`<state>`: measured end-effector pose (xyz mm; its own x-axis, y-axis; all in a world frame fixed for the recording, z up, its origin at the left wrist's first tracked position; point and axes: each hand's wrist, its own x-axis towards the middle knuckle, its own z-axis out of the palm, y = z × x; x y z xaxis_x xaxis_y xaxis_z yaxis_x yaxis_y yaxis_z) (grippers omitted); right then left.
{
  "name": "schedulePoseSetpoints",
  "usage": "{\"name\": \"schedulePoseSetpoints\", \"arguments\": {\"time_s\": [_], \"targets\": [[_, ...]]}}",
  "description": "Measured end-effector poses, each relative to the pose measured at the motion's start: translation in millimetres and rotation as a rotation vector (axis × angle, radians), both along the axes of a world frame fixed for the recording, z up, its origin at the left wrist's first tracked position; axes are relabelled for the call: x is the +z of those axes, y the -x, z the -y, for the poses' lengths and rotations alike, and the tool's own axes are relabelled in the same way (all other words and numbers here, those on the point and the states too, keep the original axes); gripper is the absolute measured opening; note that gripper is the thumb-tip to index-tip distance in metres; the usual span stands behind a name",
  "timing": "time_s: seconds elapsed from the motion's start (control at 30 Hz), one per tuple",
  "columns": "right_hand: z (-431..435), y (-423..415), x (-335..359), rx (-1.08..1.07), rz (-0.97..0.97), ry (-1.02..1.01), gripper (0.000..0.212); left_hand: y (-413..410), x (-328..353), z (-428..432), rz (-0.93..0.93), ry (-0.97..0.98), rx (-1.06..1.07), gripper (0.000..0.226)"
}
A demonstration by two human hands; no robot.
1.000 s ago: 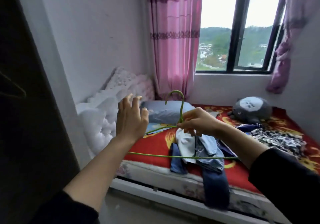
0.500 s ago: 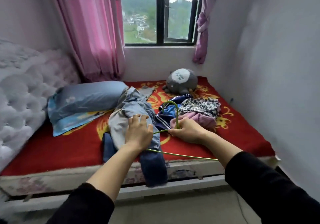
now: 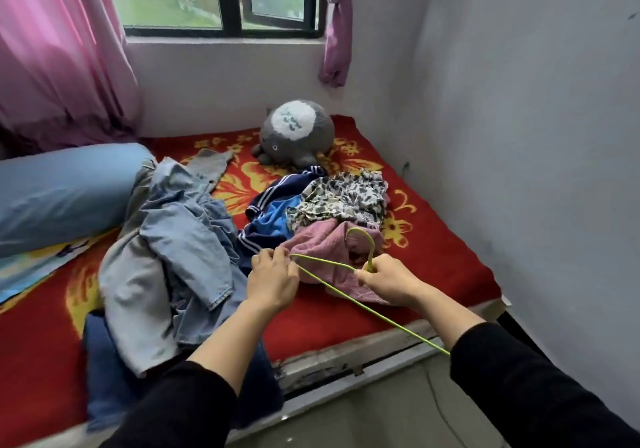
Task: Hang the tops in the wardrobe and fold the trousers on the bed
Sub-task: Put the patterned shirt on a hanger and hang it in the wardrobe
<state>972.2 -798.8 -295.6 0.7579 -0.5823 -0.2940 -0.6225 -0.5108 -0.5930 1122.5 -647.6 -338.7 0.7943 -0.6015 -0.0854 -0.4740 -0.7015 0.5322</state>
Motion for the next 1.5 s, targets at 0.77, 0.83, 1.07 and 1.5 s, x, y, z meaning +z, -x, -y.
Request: {"name": "schedulePoseSetpoints", "arguments": {"time_s": [0.77,0.83,1.07,1.5], "targets": [[397.8,-204.8,-149.7,-0.131,0.019,-0.077,0.045,-181.2,-160.3,388.6,-0.257,-0.244,0.036,0.051],[410.3,-213.4,-173.3,-0.155,0.026,-0.072,0.044,-193.4,-182.6,405.7,-0.218,-0.259,0.036,0.062],[417.6,-220.0,-243.2,-0.388,0.029,-0.171,0.034,-234.8,-253.8,441.2,-0.077,-0.324,-0.154,0.056],[388.7,-264.7,-302.8,-0.255,-0.171,-0.215,0.065,-263.7,-258.0,415.2,-0.191,-0.362,-0.393,0.058]]}}
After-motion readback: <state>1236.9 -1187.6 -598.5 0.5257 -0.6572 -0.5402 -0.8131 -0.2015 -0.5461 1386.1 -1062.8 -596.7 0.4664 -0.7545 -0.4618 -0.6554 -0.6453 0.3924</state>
